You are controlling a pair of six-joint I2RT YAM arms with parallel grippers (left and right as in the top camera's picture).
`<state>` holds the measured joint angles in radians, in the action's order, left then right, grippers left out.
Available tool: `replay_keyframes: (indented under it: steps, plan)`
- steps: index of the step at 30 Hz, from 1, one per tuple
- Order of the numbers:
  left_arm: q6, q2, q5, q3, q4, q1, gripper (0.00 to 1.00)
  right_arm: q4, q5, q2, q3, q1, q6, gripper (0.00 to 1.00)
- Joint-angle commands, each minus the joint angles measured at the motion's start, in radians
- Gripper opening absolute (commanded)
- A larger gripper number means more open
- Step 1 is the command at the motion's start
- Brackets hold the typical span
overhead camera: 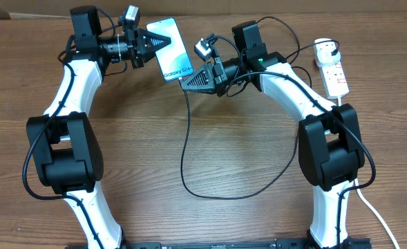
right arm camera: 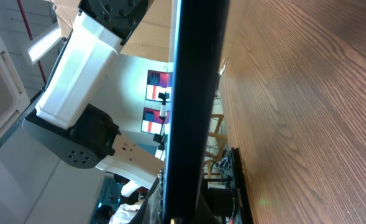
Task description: Plug charger to phone and switch on socket
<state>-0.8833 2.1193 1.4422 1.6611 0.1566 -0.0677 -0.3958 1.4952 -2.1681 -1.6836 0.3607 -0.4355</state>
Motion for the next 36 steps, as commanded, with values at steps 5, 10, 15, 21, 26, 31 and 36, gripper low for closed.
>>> replay_keyframes:
  steps: [5, 10, 15, 21, 26, 31, 36]
  plan:
    - [-0.015, 0.000, 0.104, 0.010, -0.003, 0.010, 0.04, 0.006, -0.063, 0.038, -0.029, -0.001, -0.014, 0.04]
    - [-0.016, 0.000, 0.120, 0.010, -0.002, 0.010, 0.04, 0.007, -0.111, 0.038, -0.029, -0.001, -0.041, 0.04]
    - [-0.034, 0.000, 0.123, 0.010, -0.002, 0.011, 0.04, 0.033, -0.119, 0.038, -0.029, -0.001, -0.042, 0.04]
    - [-0.038, 0.000, 0.123, 0.010, -0.002, 0.011, 0.05, 0.081, -0.146, 0.038, -0.029, -0.001, -0.100, 0.04]
    - [-0.038, 0.000, 0.129, 0.010, -0.003, 0.011, 0.04, 0.080, -0.160, 0.038, -0.029, -0.001, -0.100, 0.04]
    - [-0.031, 0.000, 0.083, 0.010, -0.003, 0.011, 0.04, 0.080, -0.160, 0.038, -0.029, -0.001, -0.100, 0.60]
    - [-0.011, 0.000, 0.006, 0.010, -0.004, 0.005, 0.04, 0.051, -0.160, 0.038, -0.029, -0.001, -0.100, 0.82]
